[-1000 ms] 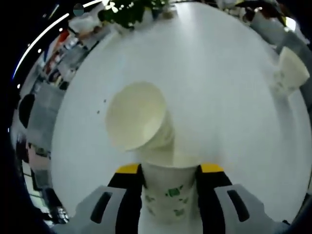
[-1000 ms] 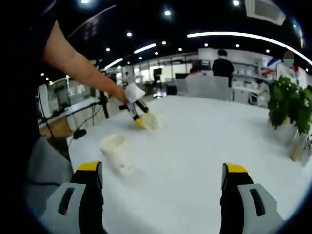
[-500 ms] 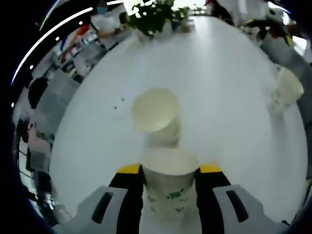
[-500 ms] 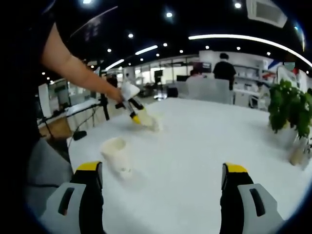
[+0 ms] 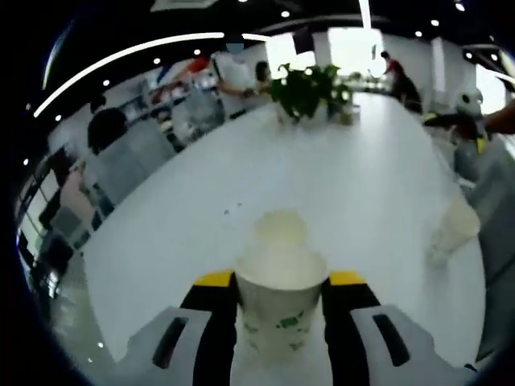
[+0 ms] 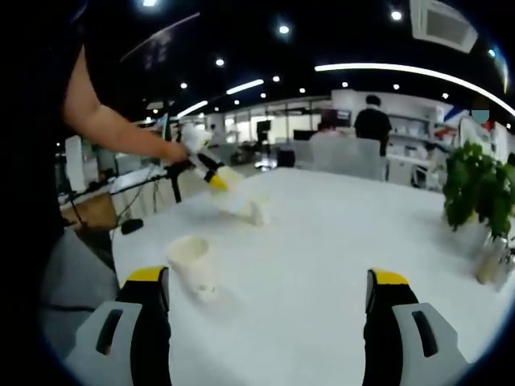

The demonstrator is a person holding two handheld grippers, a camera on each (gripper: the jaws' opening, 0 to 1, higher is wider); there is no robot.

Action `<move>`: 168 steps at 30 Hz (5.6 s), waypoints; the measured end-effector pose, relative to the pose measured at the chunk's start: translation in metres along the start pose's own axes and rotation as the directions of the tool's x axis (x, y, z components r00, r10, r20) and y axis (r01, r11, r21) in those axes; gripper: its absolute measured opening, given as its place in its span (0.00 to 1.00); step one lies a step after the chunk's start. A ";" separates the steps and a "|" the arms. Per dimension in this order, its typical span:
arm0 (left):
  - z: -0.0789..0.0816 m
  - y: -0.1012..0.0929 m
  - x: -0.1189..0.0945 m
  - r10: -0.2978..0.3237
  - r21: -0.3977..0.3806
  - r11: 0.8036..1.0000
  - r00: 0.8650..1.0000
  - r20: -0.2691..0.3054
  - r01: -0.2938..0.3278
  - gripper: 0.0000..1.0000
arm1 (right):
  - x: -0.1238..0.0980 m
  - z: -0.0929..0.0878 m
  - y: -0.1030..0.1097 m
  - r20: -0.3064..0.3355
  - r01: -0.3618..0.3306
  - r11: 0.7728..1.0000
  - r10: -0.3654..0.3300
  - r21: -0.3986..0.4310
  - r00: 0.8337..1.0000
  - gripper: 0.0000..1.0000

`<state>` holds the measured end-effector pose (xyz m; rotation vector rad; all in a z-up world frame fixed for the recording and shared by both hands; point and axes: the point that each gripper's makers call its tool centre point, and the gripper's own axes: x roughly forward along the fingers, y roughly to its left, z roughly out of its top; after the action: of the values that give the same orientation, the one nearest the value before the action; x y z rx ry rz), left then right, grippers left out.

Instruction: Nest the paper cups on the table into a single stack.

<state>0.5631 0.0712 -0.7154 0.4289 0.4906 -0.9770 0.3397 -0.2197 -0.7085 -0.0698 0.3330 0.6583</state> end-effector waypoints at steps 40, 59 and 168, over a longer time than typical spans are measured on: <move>0.082 -0.069 -0.045 0.039 -0.101 0.995 0.956 0.290 -0.010 0.39 | 0.002 0.008 0.009 0.002 -0.026 0.999 0.026 -0.019 1.000 1.00; 0.107 -0.104 -0.039 0.007 -0.146 0.988 0.919 0.394 0.055 0.39 | -0.004 0.010 0.010 0.006 -0.014 1.000 0.014 -0.020 1.000 1.00; 0.058 -0.253 0.000 -0.087 -0.170 0.965 0.850 0.519 0.202 0.38 | -0.013 0.003 0.024 0.002 0.000 1.000 0.000 0.003 1.000 1.00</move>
<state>0.3571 -0.0856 -0.6994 -0.0772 0.1435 -1.1215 0.3162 -0.2075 -0.7007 -0.0660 0.3317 0.6575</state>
